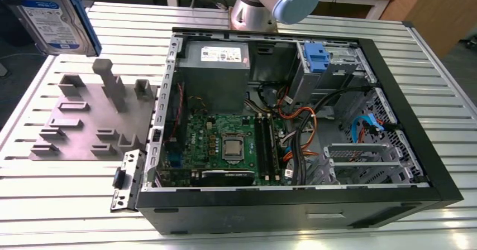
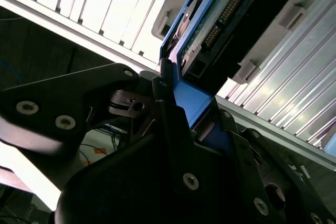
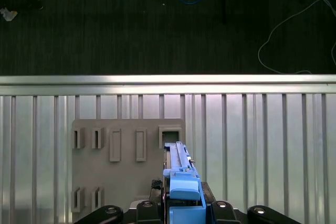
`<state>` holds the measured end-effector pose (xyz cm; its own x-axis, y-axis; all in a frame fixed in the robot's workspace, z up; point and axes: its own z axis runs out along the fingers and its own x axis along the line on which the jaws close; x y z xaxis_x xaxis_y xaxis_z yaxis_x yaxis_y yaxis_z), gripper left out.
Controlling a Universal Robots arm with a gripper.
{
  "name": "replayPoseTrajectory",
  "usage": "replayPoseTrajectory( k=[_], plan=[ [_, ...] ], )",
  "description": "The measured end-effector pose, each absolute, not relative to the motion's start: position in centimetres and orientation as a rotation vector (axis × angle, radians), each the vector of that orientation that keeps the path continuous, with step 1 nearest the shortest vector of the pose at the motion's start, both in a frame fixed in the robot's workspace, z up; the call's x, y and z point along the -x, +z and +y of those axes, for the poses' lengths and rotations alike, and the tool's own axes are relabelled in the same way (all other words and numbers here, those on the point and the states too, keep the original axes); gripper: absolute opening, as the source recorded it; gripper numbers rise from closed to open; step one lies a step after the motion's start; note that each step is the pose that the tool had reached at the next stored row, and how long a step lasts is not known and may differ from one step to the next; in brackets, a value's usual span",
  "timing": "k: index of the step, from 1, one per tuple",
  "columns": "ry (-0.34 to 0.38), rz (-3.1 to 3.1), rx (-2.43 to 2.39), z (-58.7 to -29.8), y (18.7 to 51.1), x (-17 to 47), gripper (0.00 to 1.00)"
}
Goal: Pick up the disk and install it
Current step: 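Pick up the disk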
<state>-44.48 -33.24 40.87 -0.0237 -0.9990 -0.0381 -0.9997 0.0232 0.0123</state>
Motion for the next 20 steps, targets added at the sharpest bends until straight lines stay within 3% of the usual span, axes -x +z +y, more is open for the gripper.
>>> replayPoseTrajectory(
  k=[20],
  plan=[
    [0.055, 2.234, 2.182, -33.24, 41.36, 44.48, 0.37]
  ],
)
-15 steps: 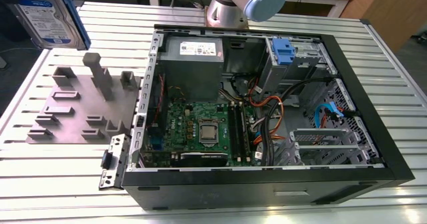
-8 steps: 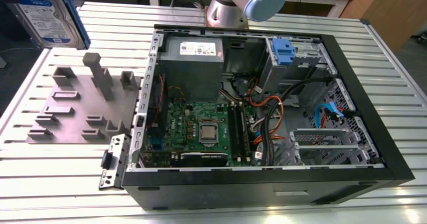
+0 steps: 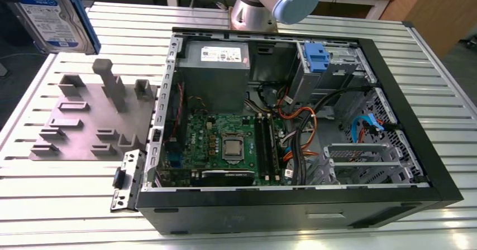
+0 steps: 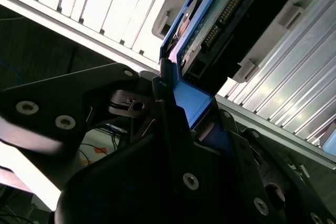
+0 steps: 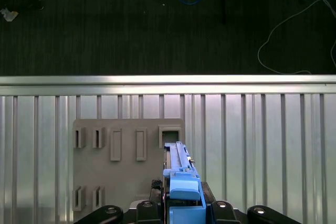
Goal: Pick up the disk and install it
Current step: 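Pick up the disk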
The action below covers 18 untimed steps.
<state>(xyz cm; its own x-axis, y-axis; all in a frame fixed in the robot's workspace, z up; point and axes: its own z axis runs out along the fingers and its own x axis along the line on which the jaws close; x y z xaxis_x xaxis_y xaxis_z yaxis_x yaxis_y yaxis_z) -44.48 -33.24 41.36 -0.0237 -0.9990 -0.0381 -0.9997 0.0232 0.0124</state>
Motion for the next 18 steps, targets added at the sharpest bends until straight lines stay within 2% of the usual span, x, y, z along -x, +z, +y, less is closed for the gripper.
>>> replayPoseTrajectory(
  k=[18],
  plan=[
    [0.056, 2.234, 2.182, -33.24, 41.49, 44.4, 0.37]
  ],
)
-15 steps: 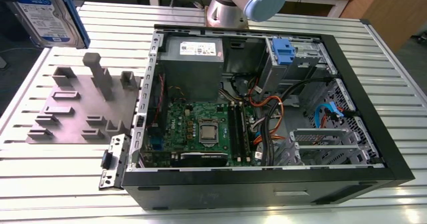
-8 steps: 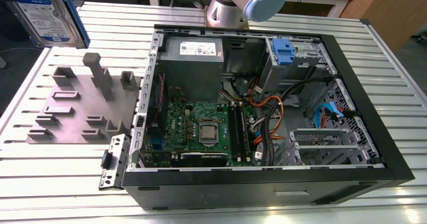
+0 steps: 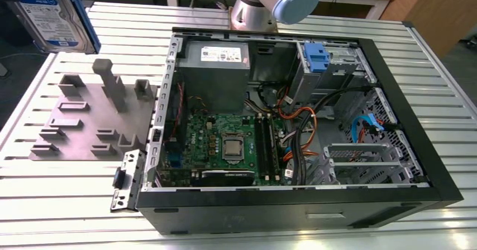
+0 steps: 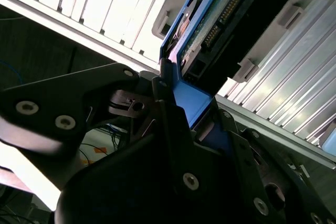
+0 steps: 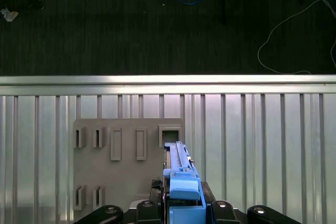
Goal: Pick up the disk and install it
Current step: 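Pick up the disk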
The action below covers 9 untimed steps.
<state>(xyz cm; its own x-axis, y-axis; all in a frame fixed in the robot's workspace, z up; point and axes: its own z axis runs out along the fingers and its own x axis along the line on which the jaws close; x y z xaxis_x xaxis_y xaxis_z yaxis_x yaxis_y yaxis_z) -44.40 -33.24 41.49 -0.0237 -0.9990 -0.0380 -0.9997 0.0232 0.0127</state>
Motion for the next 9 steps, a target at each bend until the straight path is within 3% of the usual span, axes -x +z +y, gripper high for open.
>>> replayPoseTrajectory(
  k=[9],
  plan=[
    [0.055, 2.234, 2.182, -33.24, 41.46, 43.94, 0.37]
  ],
)
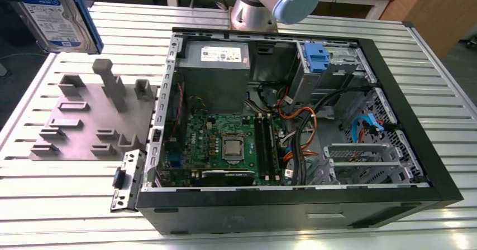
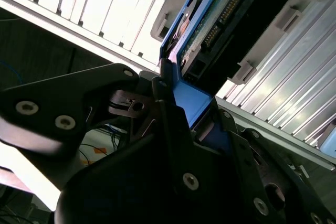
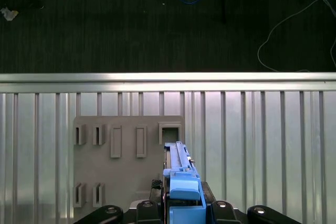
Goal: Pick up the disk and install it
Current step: 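Pick up the disk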
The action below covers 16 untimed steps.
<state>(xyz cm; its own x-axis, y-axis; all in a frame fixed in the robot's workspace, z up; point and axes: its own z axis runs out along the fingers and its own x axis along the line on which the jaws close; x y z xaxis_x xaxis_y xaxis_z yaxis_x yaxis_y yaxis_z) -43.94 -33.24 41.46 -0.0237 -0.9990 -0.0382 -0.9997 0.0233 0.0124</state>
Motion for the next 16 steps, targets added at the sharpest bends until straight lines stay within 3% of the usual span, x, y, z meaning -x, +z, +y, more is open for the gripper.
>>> replayPoseTrajectory(
  k=[16],
  plan=[
    [0.056, 2.234, 2.182, -33.2, 42.7, 43.9, 0.37]
  ],
)
